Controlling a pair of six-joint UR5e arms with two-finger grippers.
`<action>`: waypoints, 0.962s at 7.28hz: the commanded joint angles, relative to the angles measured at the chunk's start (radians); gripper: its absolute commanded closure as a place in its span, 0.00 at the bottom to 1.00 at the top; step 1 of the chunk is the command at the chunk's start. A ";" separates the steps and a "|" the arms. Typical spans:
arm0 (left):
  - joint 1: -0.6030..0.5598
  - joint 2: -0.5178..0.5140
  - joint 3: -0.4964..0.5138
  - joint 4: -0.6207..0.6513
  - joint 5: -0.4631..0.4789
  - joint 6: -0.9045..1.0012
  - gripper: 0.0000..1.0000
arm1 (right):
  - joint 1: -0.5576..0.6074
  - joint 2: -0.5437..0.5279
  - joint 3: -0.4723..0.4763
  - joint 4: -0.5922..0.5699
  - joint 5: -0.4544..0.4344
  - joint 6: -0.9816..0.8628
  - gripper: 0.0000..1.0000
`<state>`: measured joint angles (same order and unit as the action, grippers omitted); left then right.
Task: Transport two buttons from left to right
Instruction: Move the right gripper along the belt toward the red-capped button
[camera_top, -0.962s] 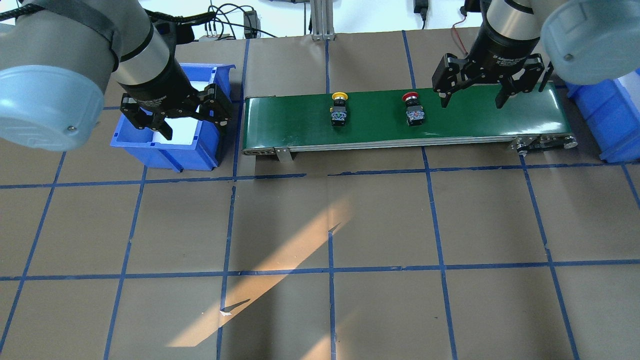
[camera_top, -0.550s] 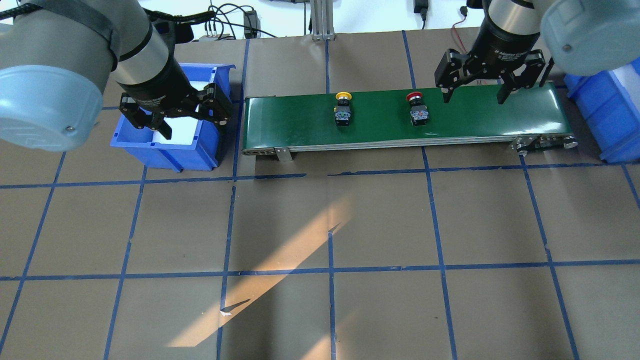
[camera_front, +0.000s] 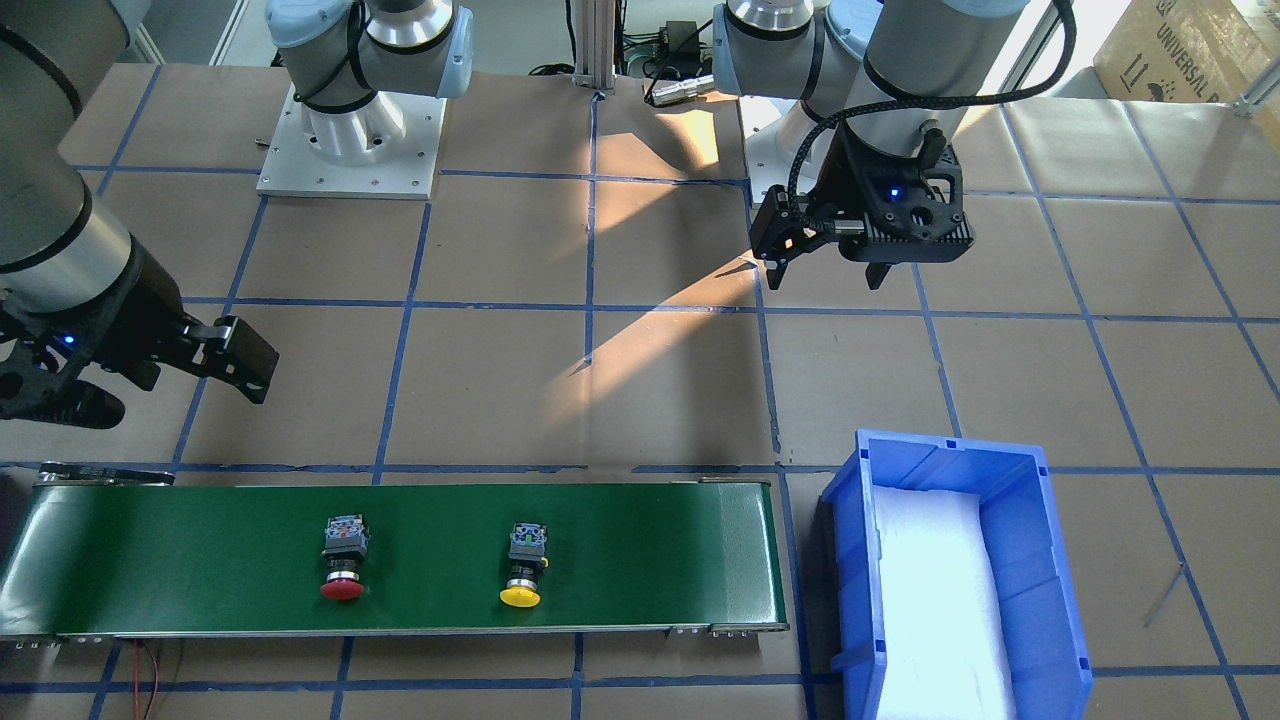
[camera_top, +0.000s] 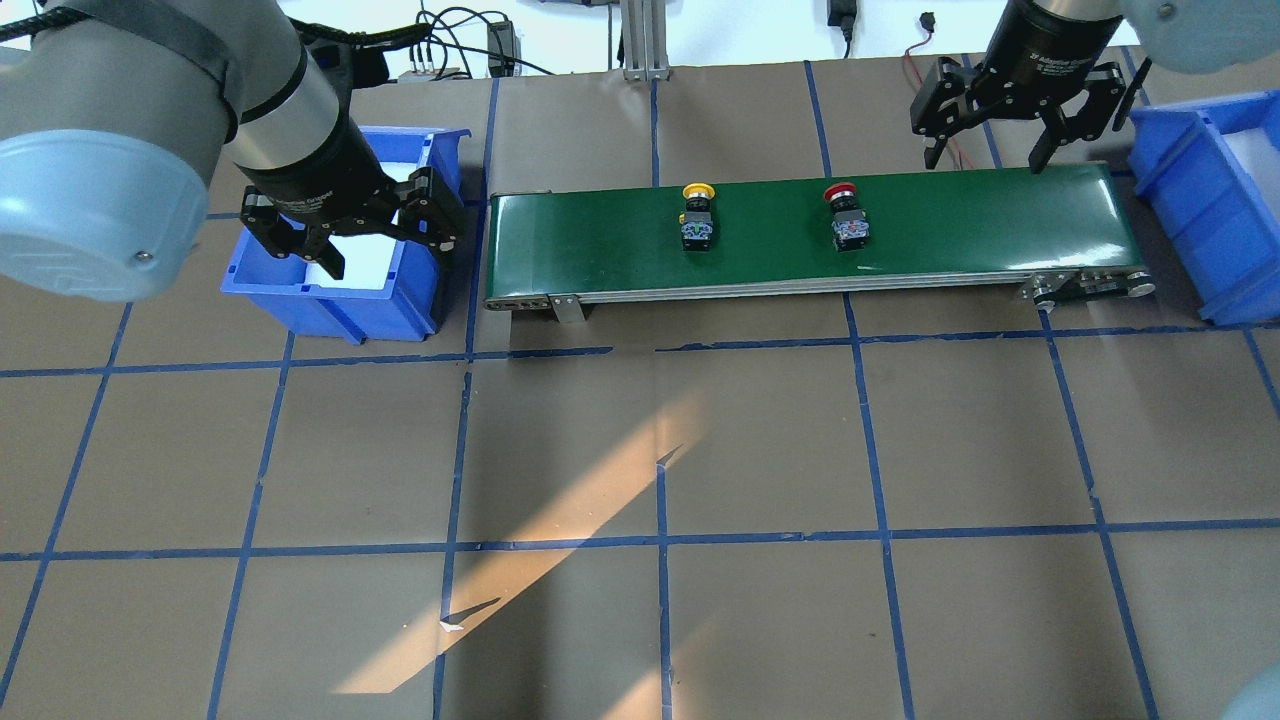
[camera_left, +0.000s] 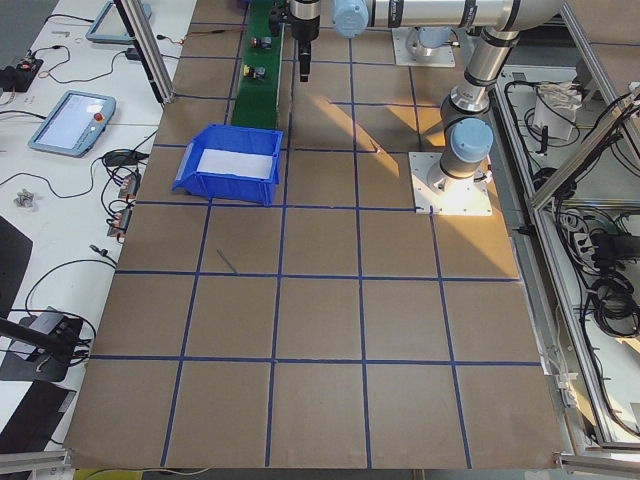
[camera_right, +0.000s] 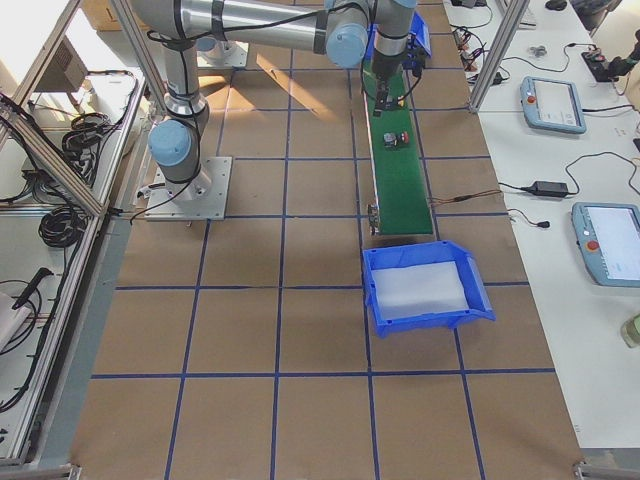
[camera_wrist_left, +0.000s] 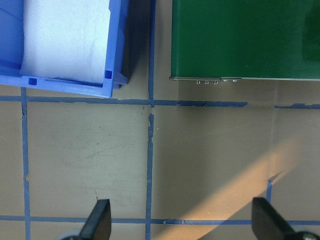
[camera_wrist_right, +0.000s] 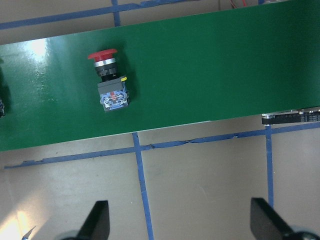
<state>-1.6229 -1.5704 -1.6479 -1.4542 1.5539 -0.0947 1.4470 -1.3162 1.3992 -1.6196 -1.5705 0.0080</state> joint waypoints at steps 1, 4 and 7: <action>0.000 -0.002 -0.001 0.000 0.000 0.000 0.00 | -0.033 0.089 -0.066 0.000 0.000 -0.009 0.01; 0.000 0.000 -0.004 0.000 0.000 0.000 0.00 | -0.057 0.179 -0.111 -0.026 -0.017 -0.010 0.01; 0.000 -0.005 -0.006 0.002 0.000 0.000 0.00 | -0.074 0.206 -0.106 -0.051 -0.019 -0.028 0.01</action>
<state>-1.6229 -1.5730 -1.6525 -1.4529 1.5540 -0.0945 1.3781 -1.1200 1.2916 -1.6646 -1.5879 -0.0148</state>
